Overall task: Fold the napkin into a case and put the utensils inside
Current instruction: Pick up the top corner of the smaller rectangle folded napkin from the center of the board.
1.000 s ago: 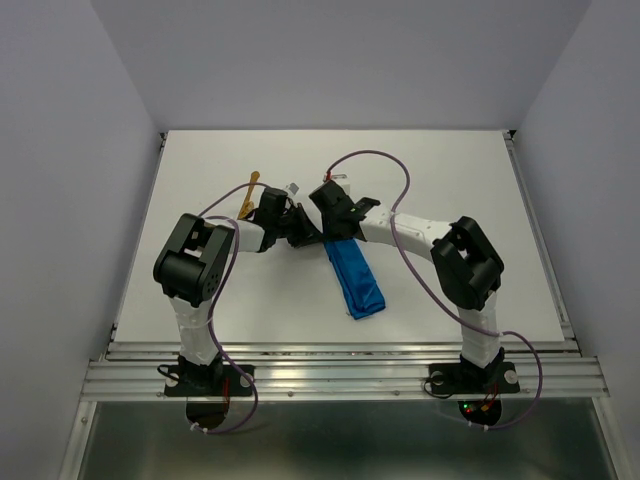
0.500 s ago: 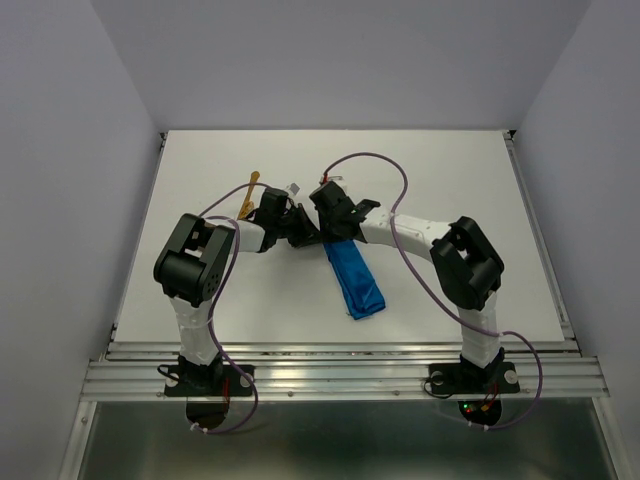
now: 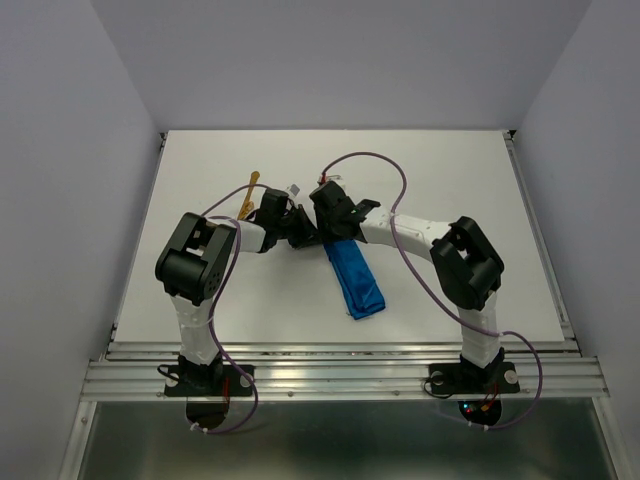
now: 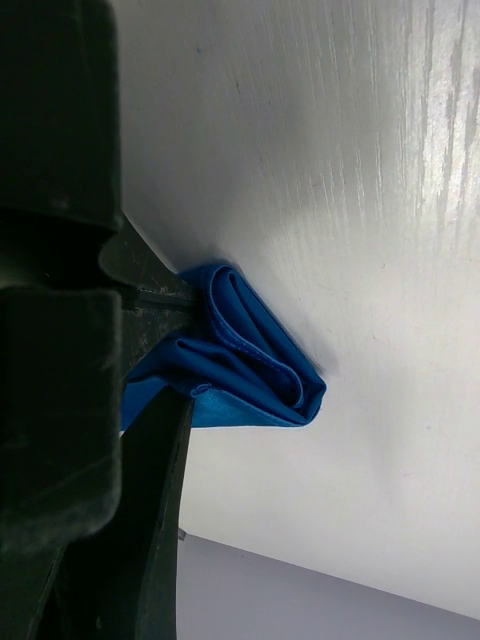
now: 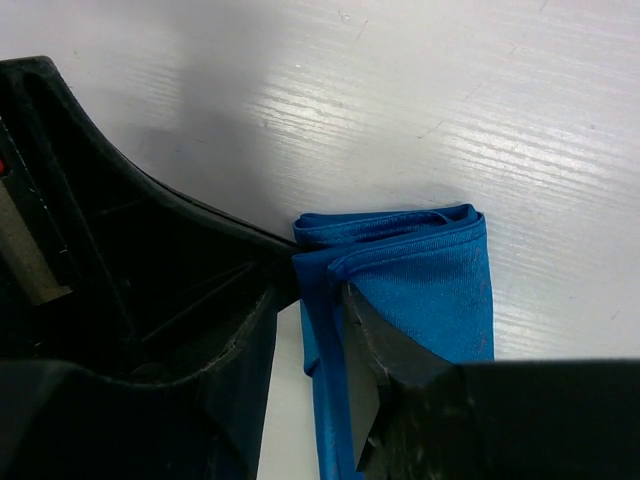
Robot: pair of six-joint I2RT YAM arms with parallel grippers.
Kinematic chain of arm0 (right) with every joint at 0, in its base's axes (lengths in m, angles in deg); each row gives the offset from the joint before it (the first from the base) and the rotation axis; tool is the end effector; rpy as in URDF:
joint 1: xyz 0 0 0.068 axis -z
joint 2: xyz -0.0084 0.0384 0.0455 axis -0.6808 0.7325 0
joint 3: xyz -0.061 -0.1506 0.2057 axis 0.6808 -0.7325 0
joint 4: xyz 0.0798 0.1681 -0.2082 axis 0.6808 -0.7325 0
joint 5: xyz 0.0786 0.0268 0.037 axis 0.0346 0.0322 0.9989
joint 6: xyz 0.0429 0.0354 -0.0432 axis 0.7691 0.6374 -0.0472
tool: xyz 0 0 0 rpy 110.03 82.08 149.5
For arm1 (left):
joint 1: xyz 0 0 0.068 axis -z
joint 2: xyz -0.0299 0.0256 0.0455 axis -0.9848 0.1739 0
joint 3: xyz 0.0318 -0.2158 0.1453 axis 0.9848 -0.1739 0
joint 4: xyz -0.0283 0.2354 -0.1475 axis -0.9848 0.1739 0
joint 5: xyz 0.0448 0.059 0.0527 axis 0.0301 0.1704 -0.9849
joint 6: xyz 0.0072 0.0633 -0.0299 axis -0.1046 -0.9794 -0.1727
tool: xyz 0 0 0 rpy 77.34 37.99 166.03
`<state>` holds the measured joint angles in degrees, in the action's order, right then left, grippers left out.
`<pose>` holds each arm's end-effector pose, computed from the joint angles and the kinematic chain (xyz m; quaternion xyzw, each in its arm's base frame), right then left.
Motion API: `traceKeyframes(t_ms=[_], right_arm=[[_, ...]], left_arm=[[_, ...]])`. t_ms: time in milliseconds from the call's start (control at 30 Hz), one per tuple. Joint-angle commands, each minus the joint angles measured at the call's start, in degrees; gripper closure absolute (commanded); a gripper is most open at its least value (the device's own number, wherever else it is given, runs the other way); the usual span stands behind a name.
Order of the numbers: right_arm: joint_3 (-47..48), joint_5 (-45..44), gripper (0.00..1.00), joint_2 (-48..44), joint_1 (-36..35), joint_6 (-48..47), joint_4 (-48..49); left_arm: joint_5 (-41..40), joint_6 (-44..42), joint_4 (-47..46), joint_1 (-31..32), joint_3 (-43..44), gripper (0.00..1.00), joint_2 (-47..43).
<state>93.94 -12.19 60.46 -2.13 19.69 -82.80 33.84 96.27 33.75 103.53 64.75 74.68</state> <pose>0.3396 0.3182 0.1626 -0.1013 0.9326 0.0876 0.3352 0.3613 -0.1888 0.0984 -0.0332 0.8598 -0.4435 0.2509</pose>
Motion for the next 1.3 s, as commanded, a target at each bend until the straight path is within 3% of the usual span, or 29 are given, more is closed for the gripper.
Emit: traceKeyframes(t_ms=[0,533,633,767,1267], right_arm=[[0.55,-0.03,0.62,-2.02,-0.05,-2.41,1.91],[1.08,-0.91,0.68,1.67,-0.05,-4.79,-0.2],[0.9,-0.91,0.78,1.94,-0.05,-4.79,-0.2],[0.9,-1.08,0.99,1.85,-0.05,-4.26,-0.2],[-5.16,1.2,0.99,-4.13,-0.05,-2.85,4.9]], left_arm=[[1.14,0.02,-1.93,0.36,0.69,1.0,-0.07],[1.14,-0.15,-1.4,0.36,1.57,1.0,-0.07],[1.14,-0.06,-1.4,0.36,1.57,1.0,-0.15],[1.14,-0.15,-1.4,0.36,1.4,1.0,-0.33],[0.87,-0.41,-1.32,0.36,0.43,1.0,-2.18]])
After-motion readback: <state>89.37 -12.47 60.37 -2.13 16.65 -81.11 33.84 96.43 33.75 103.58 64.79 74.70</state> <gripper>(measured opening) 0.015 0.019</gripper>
